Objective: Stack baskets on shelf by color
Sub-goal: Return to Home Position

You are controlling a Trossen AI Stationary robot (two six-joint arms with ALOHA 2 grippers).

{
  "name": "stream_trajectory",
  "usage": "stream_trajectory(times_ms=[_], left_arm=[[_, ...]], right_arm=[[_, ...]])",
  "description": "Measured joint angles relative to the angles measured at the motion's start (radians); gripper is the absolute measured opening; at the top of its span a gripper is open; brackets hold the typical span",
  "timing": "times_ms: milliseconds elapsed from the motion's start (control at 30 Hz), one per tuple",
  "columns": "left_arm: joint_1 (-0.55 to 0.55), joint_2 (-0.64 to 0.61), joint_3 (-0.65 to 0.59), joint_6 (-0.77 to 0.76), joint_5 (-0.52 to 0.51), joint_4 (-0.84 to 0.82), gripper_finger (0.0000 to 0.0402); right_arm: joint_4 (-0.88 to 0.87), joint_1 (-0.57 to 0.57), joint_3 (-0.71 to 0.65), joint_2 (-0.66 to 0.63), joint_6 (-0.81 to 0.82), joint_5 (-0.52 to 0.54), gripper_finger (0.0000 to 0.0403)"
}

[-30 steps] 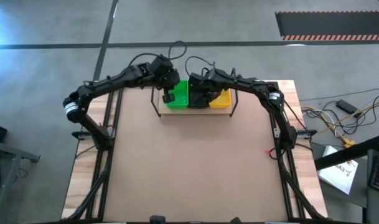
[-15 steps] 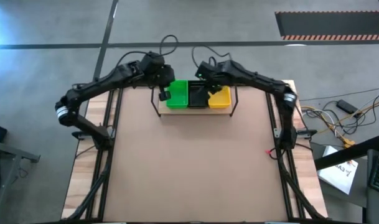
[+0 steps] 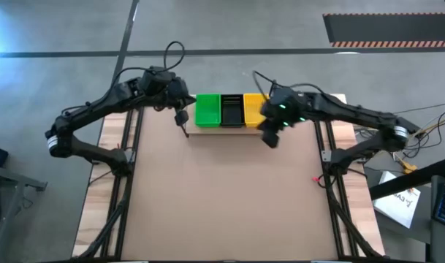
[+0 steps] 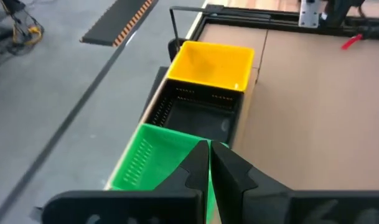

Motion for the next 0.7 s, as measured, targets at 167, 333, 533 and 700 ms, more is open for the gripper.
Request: stream_trajectory(times_ms=[167,333,533,700], left_arm=[[-0.03,-0.044,-0.044,-0.121,0.0,0.043,0.0],[-0.055,-0.055,-0.071,-0.23,0.0,0.112,0.0],[-0.089,-0.039,-0.072,-0.252,0.0,0.182,0.0],[-0.096,-0.023,-0.072,-0.351,0.0,0.231,0.0]], right_arm=[[0.104,0.026,-0.243,-0.208,0.039,-0.101,0.0008],[0.275,0.03,-0.469,-0.384,0.1,-0.296,0.0008],[0.423,0.031,-0.672,-0.557,0.164,-0.39,0.0009],[0.479,0.031,-0.783,-0.7,0.209,-0.389,0.0009]])
